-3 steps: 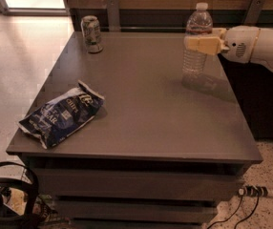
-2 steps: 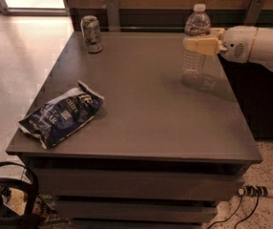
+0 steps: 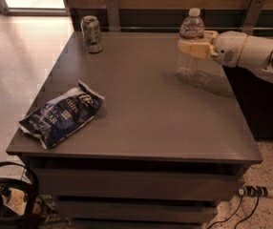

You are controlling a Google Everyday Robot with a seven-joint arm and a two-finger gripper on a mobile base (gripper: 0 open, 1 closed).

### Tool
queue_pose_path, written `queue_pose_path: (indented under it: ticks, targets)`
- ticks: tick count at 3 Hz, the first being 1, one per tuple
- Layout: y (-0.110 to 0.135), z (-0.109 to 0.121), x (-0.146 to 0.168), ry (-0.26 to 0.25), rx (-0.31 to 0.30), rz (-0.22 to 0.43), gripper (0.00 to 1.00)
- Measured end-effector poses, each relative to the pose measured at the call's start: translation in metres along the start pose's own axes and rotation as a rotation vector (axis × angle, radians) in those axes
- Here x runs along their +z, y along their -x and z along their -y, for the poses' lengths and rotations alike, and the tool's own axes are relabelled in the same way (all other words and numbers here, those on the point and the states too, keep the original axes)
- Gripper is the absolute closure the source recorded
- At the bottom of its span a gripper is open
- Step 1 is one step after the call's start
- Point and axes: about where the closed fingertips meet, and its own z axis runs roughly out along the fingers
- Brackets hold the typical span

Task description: Place water bottle upright

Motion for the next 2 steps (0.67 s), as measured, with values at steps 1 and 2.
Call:
queue_pose_path:
  ticks: [1, 2]
  targets:
    - [-0.002, 0.000, 0.002, 0.002, -0.001, 0.000, 1.00]
    - [-0.013, -0.002, 0.003, 0.003, 0.013, -0.004, 1.00]
